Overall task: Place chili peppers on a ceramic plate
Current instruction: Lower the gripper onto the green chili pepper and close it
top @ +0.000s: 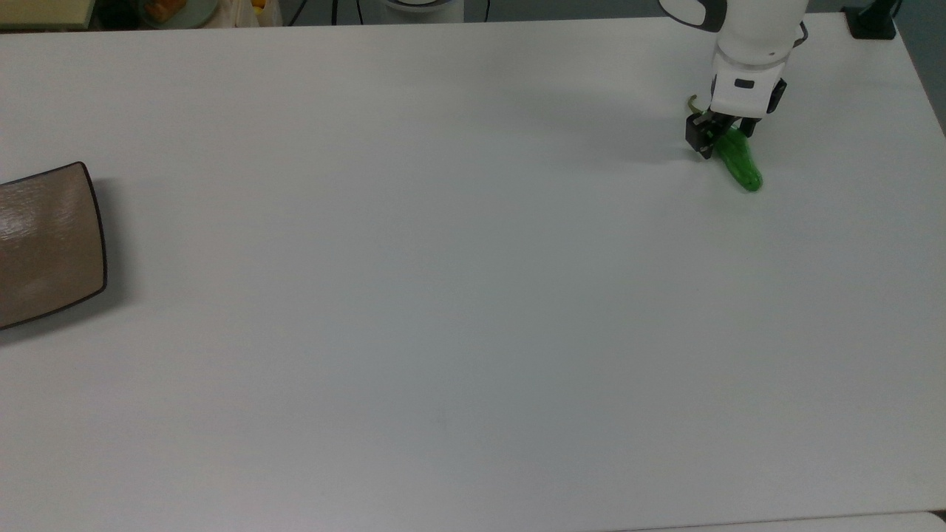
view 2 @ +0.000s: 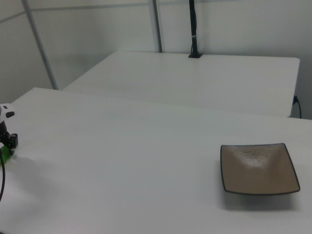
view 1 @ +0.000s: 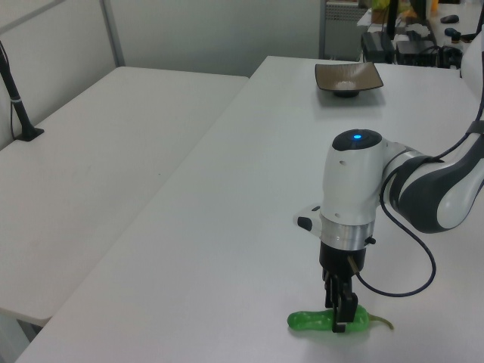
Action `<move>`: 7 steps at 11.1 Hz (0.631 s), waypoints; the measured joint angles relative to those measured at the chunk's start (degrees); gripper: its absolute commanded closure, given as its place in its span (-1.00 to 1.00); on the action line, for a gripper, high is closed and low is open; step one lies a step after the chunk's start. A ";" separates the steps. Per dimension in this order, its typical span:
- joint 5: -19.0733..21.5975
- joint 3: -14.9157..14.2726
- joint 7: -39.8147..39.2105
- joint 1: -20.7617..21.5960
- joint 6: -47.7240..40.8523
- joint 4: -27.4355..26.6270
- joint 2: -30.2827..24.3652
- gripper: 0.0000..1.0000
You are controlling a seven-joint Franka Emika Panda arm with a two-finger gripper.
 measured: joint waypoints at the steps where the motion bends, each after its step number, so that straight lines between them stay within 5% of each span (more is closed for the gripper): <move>1: 0.00 0.00 0.02 0.00 0.00 0.10 0.00 0.77; 7: -0.12 0.00 0.02 -0.19 0.00 0.42 0.02 0.80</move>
